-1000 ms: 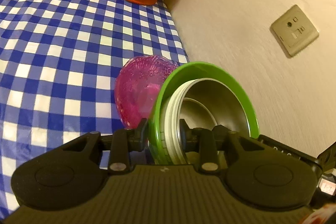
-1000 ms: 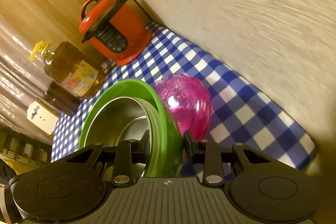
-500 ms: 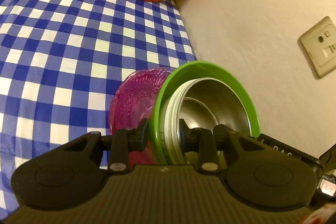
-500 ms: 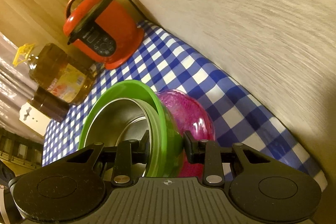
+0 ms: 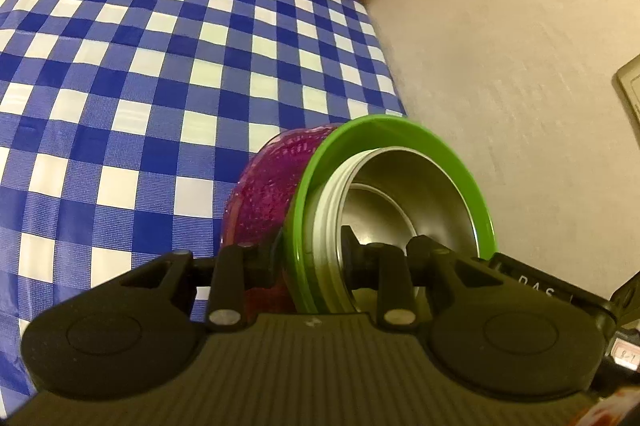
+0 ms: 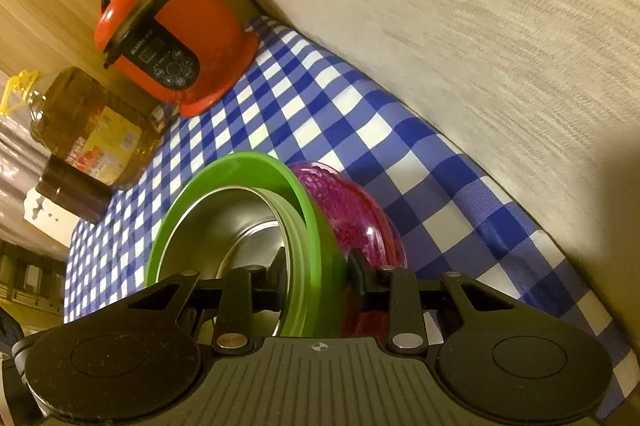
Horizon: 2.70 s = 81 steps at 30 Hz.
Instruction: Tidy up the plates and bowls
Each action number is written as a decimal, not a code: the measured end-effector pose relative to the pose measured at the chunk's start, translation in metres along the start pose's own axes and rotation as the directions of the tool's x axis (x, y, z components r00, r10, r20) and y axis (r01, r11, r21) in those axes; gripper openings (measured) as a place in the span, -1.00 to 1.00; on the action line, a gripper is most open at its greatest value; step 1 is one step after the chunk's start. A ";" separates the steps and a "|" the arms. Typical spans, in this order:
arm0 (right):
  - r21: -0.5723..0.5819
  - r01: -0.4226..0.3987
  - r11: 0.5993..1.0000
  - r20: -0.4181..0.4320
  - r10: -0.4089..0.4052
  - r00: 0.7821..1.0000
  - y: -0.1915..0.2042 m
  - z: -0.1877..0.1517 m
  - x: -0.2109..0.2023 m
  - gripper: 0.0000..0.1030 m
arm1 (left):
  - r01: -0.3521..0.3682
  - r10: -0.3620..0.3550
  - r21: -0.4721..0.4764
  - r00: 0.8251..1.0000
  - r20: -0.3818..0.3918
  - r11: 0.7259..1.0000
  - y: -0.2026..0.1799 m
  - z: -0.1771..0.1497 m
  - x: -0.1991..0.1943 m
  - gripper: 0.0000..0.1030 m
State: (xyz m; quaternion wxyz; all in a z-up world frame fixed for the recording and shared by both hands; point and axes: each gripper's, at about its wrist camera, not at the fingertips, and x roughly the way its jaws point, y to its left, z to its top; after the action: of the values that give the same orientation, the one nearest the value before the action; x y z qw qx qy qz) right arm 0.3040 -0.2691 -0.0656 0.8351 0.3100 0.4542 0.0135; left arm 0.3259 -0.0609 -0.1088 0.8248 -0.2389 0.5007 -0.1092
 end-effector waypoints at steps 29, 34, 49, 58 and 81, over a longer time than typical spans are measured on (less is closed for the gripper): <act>-0.042 -0.009 0.999 0.053 0.012 0.999 0.002 -0.005 -0.008 0.07 | -0.009 0.010 -0.007 0.997 0.073 1.000 0.002 0.001 -0.016 -0.36; -0.037 -0.016 0.999 0.072 0.019 0.997 0.002 -0.009 -0.020 0.10 | -0.008 0.008 -0.005 0.996 0.090 1.000 0.000 -0.006 -0.028 -0.31; -0.049 -0.022 0.999 0.101 0.027 0.994 0.009 -0.022 -0.058 0.13 | -0.022 0.021 0.011 0.990 0.139 1.000 -0.005 -0.032 -0.070 -0.06; -0.067 -0.025 0.997 0.121 0.033 0.992 0.010 -0.035 -0.087 0.13 | -0.069 0.060 0.039 0.978 0.197 0.997 -0.004 -0.051 -0.099 0.05; -0.170 0.002 0.985 0.135 0.022 0.991 0.010 -0.091 -0.143 0.13 | -0.130 0.082 0.148 0.953 0.293 0.980 -0.015 -0.113 -0.170 0.34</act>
State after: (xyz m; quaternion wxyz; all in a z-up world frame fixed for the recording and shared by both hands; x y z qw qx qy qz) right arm 0.1526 -0.2585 0.0110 0.8875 0.2402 0.3917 0.0352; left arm 0.1471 -0.0348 -0.0136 0.9101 -0.1553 0.3777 -0.0703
